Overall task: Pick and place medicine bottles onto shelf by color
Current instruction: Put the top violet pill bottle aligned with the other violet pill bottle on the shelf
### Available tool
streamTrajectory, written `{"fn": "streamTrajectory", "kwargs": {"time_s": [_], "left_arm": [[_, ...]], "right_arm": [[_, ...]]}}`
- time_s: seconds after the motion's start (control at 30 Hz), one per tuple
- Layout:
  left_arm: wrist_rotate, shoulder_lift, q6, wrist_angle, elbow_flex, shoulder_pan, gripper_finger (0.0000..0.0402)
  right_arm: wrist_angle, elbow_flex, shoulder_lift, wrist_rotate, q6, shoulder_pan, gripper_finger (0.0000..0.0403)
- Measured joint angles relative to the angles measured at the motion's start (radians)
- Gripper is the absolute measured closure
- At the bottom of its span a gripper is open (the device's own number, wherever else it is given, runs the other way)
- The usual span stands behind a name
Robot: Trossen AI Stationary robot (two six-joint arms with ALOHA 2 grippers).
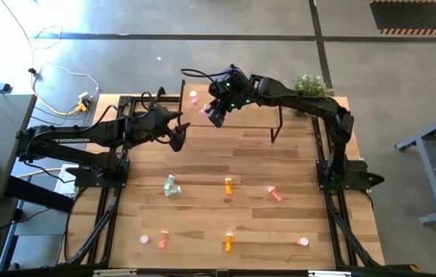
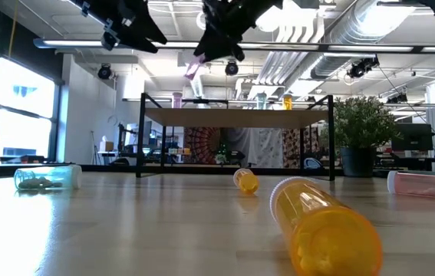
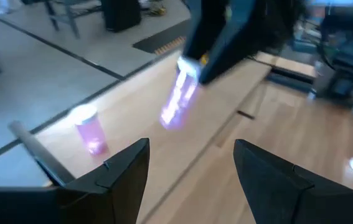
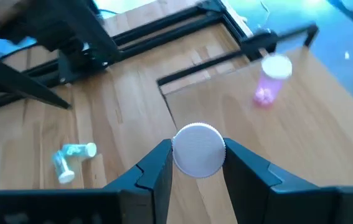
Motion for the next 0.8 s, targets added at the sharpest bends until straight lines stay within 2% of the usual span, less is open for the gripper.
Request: {"fn": "streamTrajectory", "kwargs": {"time_s": [0.27, 0.43, 0.53, 0.8], "left_arm": [[0.153, 0.014, 0.012, -0.011, 0.000, 0.035, 0.0177], [0.241, 0.014, 0.037, 0.030, 0.000, 0.059, 0.0177], [0.294, 0.014, 0.037, 0.041, 0.000, 0.071, 0.0177], [0.313, 0.031, 0.035, 0.073, 0.000, 0.074, 0.0177]], "right_arm": [[-0.168, 0.139, -0.003, -0.038, -0.172, 0.009, 0.0286], [-0.231, 0.150, -0.003, -0.131, -0.223, 0.015, 0.0286], [-0.239, 0.150, -0.003, -0.147, -0.254, 0.029, 0.0286], [-0.225, 0.150, 0.005, -0.163, -0.274, 0.046, 0.0286]]}}
